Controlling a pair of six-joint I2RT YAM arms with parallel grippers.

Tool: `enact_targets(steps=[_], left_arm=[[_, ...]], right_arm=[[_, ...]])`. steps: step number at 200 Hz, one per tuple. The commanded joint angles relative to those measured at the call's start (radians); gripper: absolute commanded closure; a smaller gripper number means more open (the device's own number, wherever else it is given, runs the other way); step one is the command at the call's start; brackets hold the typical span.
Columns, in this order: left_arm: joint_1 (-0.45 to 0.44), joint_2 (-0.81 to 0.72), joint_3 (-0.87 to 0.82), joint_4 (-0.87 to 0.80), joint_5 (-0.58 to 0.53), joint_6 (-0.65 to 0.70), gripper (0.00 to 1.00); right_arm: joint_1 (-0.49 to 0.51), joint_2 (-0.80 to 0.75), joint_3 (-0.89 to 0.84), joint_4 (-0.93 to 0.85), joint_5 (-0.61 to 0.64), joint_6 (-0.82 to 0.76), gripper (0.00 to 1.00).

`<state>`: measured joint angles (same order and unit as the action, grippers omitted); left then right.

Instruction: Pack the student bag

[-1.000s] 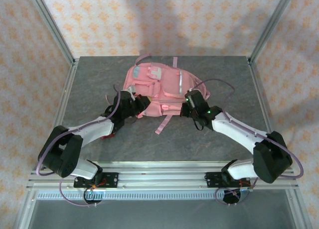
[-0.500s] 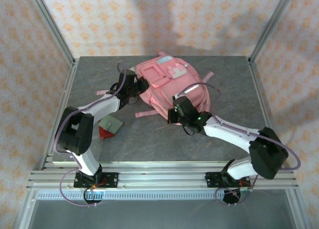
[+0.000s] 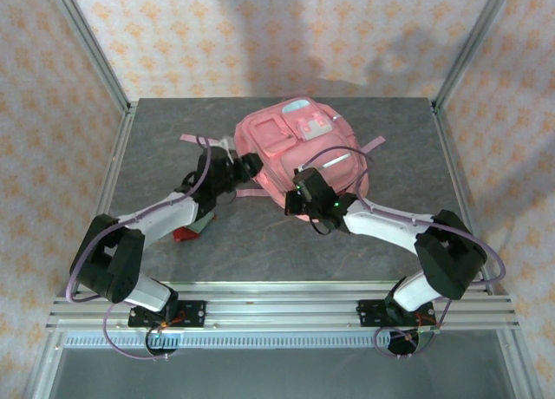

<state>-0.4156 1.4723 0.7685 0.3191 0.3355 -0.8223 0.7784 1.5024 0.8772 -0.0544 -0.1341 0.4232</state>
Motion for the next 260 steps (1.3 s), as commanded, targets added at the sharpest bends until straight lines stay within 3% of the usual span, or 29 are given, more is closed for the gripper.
enact_targets(steps=[1, 85, 93, 107, 119, 169, 199, 227, 260], left_arm=[[-0.049, 0.010, -0.049, 0.080, -0.002, -0.040, 0.43], [-0.100, 0.243, 0.079, 0.115, -0.059, -0.037, 0.44], [-0.098, 0.255, 0.088, 0.116, -0.060, -0.039, 0.52], [-0.100, 0.272, 0.101, 0.129, -0.043, -0.045, 0.84], [-0.099, 0.275, 0.102, 0.147, -0.025, -0.061, 1.00], [-0.101, 0.243, 0.066, 0.187, 0.006, -0.087, 1.00], [-0.103, 0.235, 0.060, 0.204, 0.017, -0.101, 1.00], [-0.106, 0.236, 0.061, 0.217, 0.030, -0.112, 1.00], [-0.109, 0.228, 0.056, 0.225, 0.030, -0.119, 1.00]], right_arm=[[0.003, -0.032, -0.009, 0.064, 0.007, 0.021, 1.00], [0.004, -0.050, -0.049, 0.101, -0.033, 0.020, 1.00], [0.004, -0.051, -0.053, 0.104, -0.033, 0.017, 1.00], [0.003, -0.040, -0.047, 0.087, -0.019, 0.009, 1.00], [0.004, -0.026, -0.041, 0.076, -0.008, 0.005, 1.00], [-0.001, 0.057, 0.026, 0.043, 0.044, 0.043, 0.96], [-0.008, 0.098, 0.063, 0.027, 0.067, 0.076, 0.78], [-0.015, 0.115, 0.078, 0.021, 0.079, 0.094, 0.71], [-0.023, 0.148, 0.091, 0.011, 0.067, 0.101, 0.73]])
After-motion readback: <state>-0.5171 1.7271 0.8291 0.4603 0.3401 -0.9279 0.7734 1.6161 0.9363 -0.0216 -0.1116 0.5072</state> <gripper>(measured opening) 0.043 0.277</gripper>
